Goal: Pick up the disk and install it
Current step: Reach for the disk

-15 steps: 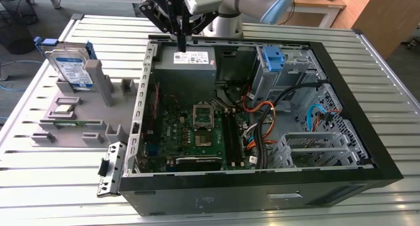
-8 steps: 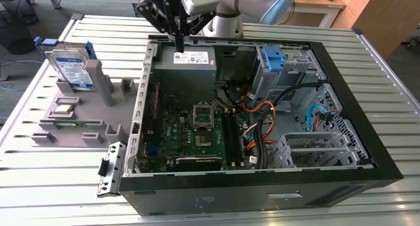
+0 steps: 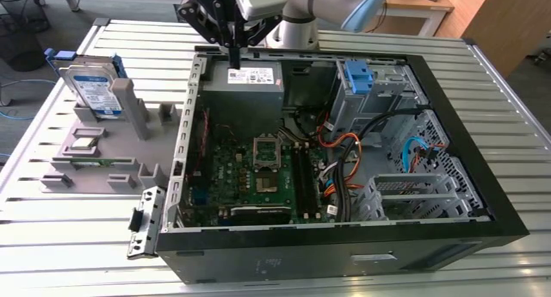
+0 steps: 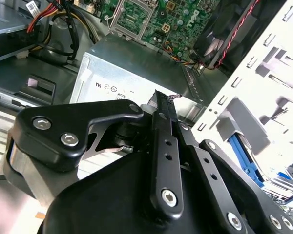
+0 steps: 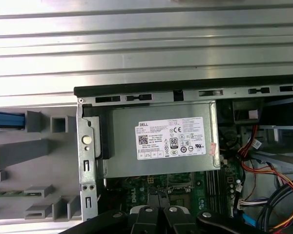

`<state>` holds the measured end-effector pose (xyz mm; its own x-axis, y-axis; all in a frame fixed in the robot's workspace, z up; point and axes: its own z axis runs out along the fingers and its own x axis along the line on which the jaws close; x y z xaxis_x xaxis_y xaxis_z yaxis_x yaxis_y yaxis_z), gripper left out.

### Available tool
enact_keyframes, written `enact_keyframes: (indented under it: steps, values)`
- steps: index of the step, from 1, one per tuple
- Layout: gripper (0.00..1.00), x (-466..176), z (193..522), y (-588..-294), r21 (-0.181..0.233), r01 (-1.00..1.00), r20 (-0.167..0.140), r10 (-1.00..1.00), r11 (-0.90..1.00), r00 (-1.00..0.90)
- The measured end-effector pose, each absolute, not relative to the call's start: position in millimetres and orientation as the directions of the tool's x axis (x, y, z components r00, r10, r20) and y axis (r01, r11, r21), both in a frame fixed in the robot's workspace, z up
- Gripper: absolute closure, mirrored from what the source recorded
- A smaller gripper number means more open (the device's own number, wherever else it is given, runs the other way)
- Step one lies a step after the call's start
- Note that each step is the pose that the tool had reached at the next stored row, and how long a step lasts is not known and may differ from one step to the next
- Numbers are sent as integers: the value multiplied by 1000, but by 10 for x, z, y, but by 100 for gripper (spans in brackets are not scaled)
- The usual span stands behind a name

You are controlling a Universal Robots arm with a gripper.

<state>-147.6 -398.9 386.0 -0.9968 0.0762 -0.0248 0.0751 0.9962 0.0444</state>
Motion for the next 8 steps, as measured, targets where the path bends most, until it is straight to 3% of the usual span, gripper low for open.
enact_keyframes:
  steps: [8]
  values:
    - [89, -1525, 3853, -3989, 44, 75, -25, 76, 996, -997]
